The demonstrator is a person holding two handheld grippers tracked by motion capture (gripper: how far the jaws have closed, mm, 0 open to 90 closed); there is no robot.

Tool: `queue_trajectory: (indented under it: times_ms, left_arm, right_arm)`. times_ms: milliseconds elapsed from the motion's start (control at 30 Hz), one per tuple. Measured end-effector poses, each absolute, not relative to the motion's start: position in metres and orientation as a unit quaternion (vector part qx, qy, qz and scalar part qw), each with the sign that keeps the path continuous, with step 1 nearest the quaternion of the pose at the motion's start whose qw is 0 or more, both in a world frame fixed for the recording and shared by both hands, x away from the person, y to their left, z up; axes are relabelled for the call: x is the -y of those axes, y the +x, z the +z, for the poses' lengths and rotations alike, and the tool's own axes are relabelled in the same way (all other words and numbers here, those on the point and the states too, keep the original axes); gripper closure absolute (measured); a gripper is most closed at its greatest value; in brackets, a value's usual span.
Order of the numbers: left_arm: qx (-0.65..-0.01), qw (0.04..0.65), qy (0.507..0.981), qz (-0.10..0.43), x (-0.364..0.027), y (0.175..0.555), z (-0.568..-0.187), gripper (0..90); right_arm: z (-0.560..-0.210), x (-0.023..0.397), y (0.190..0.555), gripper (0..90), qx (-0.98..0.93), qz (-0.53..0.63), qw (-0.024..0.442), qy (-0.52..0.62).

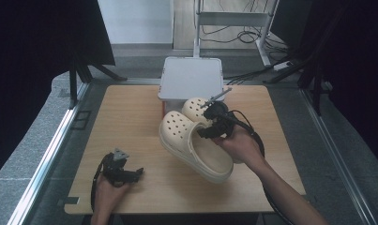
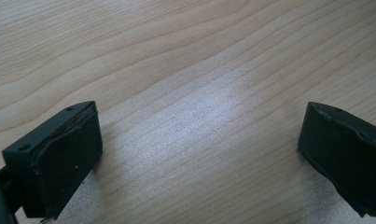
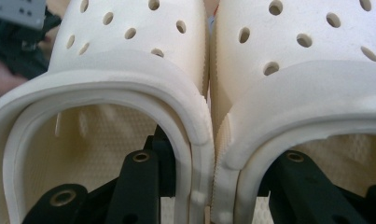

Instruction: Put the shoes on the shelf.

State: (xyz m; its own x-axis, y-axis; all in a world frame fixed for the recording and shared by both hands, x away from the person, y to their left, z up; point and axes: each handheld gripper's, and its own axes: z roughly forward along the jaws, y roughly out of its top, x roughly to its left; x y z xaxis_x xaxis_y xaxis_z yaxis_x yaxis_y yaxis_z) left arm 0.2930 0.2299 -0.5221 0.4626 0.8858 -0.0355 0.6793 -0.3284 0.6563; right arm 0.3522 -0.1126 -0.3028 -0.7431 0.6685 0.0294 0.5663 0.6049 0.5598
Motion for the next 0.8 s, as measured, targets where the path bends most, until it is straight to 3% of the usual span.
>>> queue_trajectory:
  times_ms: [467, 800]
  left_arm:
    - [-0.491, 0.308, 0.798, 0.167, -0.23, 0.293, -0.522, 0.0]
    - [-0.49, 0.308, 0.798, 0.167, -0.23, 0.293, -0.522, 0.0]
  right_arm:
    - [-0.27, 0.108, 0.383, 64.4, -0.869, 0.29, 0.105, 0.388]
    - [-0.26, 0.095, 0.425, 64.4, -0.846, 0.284, 0.111, 0.437]
